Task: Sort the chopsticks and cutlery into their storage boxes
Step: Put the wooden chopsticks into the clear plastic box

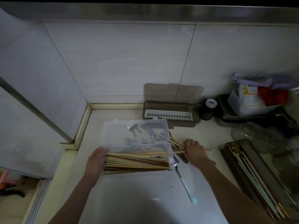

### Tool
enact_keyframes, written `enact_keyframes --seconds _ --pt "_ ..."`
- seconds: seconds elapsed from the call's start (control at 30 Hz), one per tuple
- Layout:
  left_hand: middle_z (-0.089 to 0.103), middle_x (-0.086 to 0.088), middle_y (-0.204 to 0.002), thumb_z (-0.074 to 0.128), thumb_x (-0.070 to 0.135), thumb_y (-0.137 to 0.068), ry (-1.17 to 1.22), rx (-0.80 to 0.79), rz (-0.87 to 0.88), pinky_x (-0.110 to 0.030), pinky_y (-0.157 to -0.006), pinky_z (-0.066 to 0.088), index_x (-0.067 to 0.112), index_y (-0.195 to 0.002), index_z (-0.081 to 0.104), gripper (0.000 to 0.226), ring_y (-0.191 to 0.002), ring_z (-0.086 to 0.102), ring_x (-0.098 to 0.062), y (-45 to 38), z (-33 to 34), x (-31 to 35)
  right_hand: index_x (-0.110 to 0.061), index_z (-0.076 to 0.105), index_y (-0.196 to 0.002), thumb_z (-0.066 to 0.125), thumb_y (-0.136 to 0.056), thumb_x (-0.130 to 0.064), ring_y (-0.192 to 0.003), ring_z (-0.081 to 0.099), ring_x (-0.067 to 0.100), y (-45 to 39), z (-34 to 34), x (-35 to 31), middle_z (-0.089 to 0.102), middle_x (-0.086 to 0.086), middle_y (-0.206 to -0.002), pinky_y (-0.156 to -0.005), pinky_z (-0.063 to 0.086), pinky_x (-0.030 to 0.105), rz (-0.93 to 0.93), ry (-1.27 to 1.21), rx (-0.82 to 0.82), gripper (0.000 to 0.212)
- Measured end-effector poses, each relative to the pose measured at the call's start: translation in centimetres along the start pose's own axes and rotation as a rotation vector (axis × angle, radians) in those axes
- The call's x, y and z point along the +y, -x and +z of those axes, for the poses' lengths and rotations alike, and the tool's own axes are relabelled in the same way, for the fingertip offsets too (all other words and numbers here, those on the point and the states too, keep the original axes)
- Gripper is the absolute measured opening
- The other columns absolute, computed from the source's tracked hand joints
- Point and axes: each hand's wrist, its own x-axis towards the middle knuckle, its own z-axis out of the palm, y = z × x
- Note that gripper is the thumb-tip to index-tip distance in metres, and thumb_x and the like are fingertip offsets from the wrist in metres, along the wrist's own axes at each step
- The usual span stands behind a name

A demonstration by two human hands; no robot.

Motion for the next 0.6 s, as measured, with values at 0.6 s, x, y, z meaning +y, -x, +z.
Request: enact_keyframes --seconds 0.6 --pt "0.065 0.001 -0.083 0.052 0.034 -0.091 0.032 0.023 -0.009 -0.039 -0.083 0.044 0.019 -0.079 0.066 0.024 -0.082 0.059 -0.022 0.2 0.2 0.3 -0.019 0.042 -0.116 0.041 -0.096 -0.029 -0.104 0.045 0.022 3.8 1.4 -2.7 0.051 0.006 -0.116 -0.087 0.042 0.034 0.078 -0.18 0.186 0.022"
